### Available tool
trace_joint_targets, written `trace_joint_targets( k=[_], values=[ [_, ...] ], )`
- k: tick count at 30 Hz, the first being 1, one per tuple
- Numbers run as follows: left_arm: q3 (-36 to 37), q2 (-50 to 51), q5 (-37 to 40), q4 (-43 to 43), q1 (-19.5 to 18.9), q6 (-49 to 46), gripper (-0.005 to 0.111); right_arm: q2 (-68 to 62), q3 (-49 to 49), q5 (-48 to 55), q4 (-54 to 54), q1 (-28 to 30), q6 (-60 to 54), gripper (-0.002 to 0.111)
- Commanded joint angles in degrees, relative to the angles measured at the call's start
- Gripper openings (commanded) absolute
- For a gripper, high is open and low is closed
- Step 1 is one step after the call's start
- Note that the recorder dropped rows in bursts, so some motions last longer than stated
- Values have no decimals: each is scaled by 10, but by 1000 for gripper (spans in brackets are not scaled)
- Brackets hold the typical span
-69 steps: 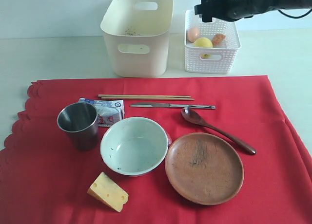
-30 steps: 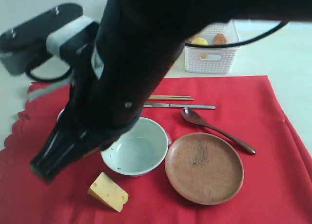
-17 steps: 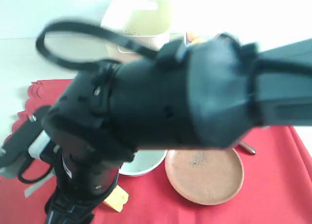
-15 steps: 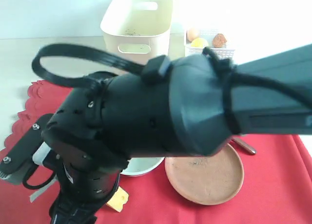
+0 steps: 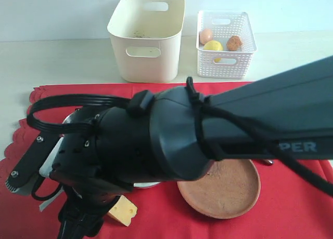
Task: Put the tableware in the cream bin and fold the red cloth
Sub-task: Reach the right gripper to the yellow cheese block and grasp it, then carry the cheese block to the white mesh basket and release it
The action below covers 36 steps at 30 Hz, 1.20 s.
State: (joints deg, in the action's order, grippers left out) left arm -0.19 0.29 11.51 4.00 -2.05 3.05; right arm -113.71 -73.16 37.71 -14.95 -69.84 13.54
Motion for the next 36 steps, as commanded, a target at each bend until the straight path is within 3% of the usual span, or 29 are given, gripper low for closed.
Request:
trace_joint_targets(
  k=[1, 6, 14, 23, 27, 36],
  values=[
    [2, -3, -1, 2, -1, -3, 0, -21, 1, -6, -29, -1, 27, 64],
    [2, -3, -1, 2, -1, -3, 0, -29, 1, -9, -38, -1, 34, 59],
    [2, -3, -1, 2, -1, -3, 0, -20, 1, -14, -19, -1, 34, 1],
    [2, -3, -1, 2, -1, -3, 0, 98, -27, -24, -20, 2, 4, 0],
    [2, -3, -1, 2, -1, -3, 0, 152, -71, -23, -26, 32, -48, 0],
    [2, -3, -1, 2, -1, -3, 0, 176, -124, -47, -36, 236, -63, 0]
  ],
)
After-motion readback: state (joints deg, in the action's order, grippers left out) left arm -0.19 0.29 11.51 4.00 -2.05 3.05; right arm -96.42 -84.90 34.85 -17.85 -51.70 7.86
